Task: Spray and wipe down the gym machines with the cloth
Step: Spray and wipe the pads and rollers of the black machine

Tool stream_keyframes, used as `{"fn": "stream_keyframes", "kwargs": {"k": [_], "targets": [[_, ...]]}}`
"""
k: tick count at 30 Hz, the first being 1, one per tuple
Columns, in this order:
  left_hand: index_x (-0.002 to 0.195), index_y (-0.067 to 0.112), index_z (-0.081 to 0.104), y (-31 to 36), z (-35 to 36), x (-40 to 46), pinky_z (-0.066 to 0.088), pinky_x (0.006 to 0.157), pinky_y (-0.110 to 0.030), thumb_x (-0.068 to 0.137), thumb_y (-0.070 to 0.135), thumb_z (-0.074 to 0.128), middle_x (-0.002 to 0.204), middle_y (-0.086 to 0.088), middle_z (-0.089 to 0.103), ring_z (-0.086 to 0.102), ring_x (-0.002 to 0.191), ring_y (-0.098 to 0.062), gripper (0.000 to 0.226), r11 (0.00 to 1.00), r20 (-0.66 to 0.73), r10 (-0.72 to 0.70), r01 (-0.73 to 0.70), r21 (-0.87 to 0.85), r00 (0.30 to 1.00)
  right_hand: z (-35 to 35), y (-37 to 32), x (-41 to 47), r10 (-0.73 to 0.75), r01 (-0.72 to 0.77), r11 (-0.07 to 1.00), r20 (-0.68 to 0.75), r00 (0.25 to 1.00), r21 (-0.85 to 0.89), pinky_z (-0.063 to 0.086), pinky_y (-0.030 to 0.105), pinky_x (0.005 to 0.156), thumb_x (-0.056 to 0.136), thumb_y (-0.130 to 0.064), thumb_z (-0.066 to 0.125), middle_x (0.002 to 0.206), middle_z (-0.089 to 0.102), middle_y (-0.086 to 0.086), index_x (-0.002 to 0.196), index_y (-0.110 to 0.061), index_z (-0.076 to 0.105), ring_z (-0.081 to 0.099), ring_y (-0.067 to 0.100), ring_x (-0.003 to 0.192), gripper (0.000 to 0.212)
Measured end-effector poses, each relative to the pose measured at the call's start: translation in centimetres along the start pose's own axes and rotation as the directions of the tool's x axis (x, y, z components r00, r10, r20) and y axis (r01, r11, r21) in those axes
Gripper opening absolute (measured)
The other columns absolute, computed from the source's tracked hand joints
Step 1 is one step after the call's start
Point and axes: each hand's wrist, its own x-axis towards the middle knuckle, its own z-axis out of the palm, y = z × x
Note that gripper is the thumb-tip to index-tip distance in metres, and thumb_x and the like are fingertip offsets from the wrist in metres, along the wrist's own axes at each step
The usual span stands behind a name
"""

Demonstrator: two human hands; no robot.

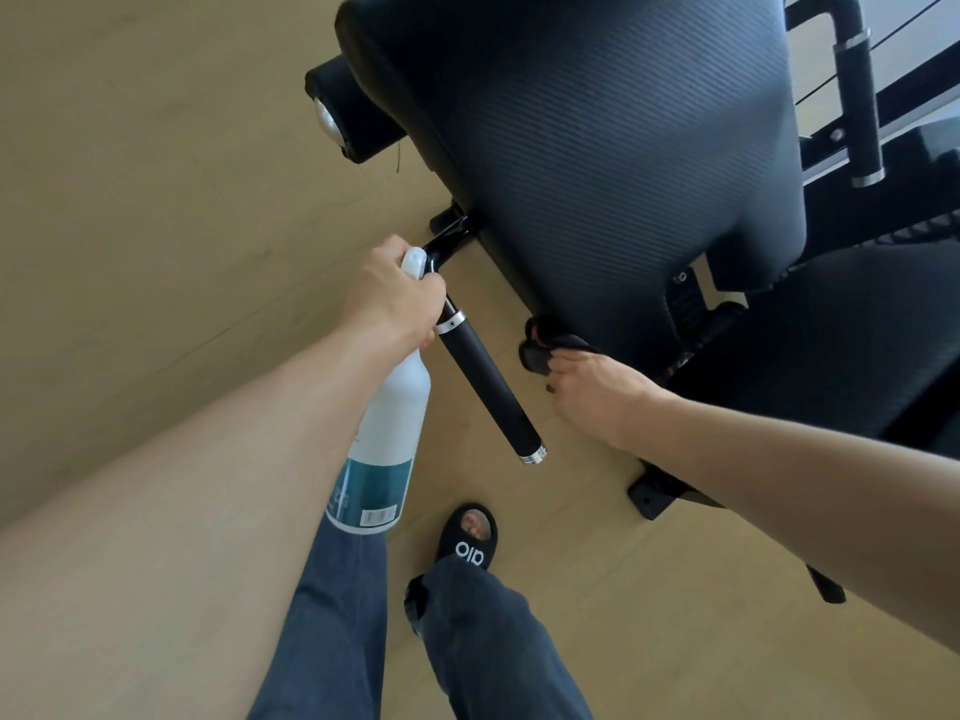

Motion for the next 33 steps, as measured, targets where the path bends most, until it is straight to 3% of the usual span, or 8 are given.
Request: {"fn": "stream_keyframes", "kwargs": {"k": [5, 7, 9, 12, 15, 18, 24, 33], "targets": [[0.103, 0.018, 0.053, 1.2, -1.2, -0.7, 0.042, 0.042, -0.019, 0.101, 0.015, 0.053, 0.073, -0.004, 0.06, 0.056, 0.047, -0.016, 0.003, 0.997, 0.063, -0.066, 0.062, 0.056, 0.996, -0.7, -0.6, -2.5, 0.031, -0.125, 0.955, 0.33, 0.944, 0.269, 0.046, 0.03, 0.101, 0.1, -0.01, 0.052, 0.124, 0.065, 0.007, 0.121, -0.007, 0.066, 0.061, 0.024, 0.114, 0.025], [0.097, 0.024, 0.054, 1.2, -2.2, -1.1, 0.047, 0.054, -0.022, 0.1, 0.016, 0.053, 0.08, -0.006, 0.064, 0.057, 0.048, -0.016, 0.008, 0.994, 0.084, -0.081, 0.075, 0.074, 0.993, -2.7, 0.4, -3.7, 0.066, -0.271, 0.81, 0.377, 0.924, 0.52, 0.054, 0.031, 0.087, 0.098, -0.015, 0.057, 0.115, 0.068, 0.006, 0.114, -0.01, 0.068, 0.063, 0.021, 0.097, 0.021], [0.1, 0.023, 0.06, 1.1, -3.5, -1.8, 0.05, 0.06, -0.025, 0.098, 0.016, 0.052, 0.089, -0.01, 0.072, 0.056, 0.048, -0.016, 0.012, 0.994, 0.08, -0.088, 0.083, 0.064, 0.993, -5.2, 1.8, -4.8, 0.225, -0.406, 0.494, 0.338, 0.914, 0.769, 0.057, 0.03, 0.076, 0.095, -0.011, 0.057, 0.108, 0.067, 0.005, 0.111, -0.017, 0.068, 0.065, 0.019, 0.094, 0.019], [0.109, 0.016, 0.069, 1.2, -6.5, -2.8, 0.051, 0.06, -0.025, 0.098, 0.018, 0.053, 0.101, -0.008, 0.079, 0.055, 0.047, -0.014, 0.019, 0.994, 0.051, -0.104, 0.102, 0.048, 0.993, -10.1, 3.2, -5.3, 0.438, -0.301, -0.129, 0.327, 0.837, 0.945, 0.06, 0.033, 0.069, 0.095, -0.001, 0.046, 0.108, 0.064, 0.005, 0.116, -0.025, 0.068, 0.068, 0.025, 0.091, 0.039], [0.106, 0.017, 0.072, 2.0, -9.9, -2.8, 0.052, 0.064, -0.026, 0.097, 0.018, 0.052, 0.095, -0.001, 0.08, 0.054, 0.048, -0.014, 0.022, 0.993, 0.045, -0.117, 0.116, 0.025, 0.992, -15.4, 4.3, -4.2, 0.51, -0.034, -0.588, 0.403, 0.76, 0.808, 0.063, 0.036, 0.068, 0.092, 0.005, 0.044, 0.111, 0.066, 0.012, 0.125, -0.024, 0.064, 0.072, 0.03, 0.087, 0.049], [0.098, 0.019, 0.071, 2.8, -13.2, -1.4, 0.053, 0.067, -0.027, 0.098, 0.02, 0.054, 0.094, 0.003, 0.08, 0.054, 0.049, -0.015, 0.017, 0.992, 0.064, -0.123, 0.123, 0.002, 0.99, -20.4, 5.1, -1.8, 0.475, 0.258, -0.854, 0.474, 0.741, 0.452, 0.06, 0.044, 0.09, 0.088, 0.007, 0.044, 0.117, 0.068, 0.017, 0.126, -0.011, 0.062, 0.072, 0.03, 0.097, 0.046], [0.084, 0.008, 0.062, 3.8, -19.1, 4.8, 0.051, 0.071, -0.031, 0.094, 0.021, 0.061, 0.092, -0.003, 0.081, 0.054, 0.051, -0.02, 0.017, 0.998, 0.19, -0.061, 0.06, 0.013, 0.98, -28.9, 5.1, 5.1, 0.339, 0.454, -0.881, 0.492, 0.802, -0.134, 0.055, 0.039, 0.099, 0.089, -0.003, 0.041, 0.121, 0.071, 0.015, 0.123, 0.0, 0.063, 0.071, 0.029, 0.108, 0.041], [0.075, 0.015, 0.063, 7.2, -29.6, 14.7, 0.041, 0.056, -0.024, 0.096, 0.022, 0.062, 0.056, 0.008, 0.065, 0.05, 0.047, -0.009, 0.022, 0.987, 0.382, 0.028, -0.087, 0.137, 0.924, -37.5, 4.6, 13.5, 0.318, 0.633, -0.692, 0.64, 0.699, -0.347, 0.054, 0.046, 0.098, 0.092, -0.009, 0.06, 0.116, 0.074, 0.018, 0.128, -0.005, 0.064, 0.069, 0.034, 0.11, 0.037]]}}
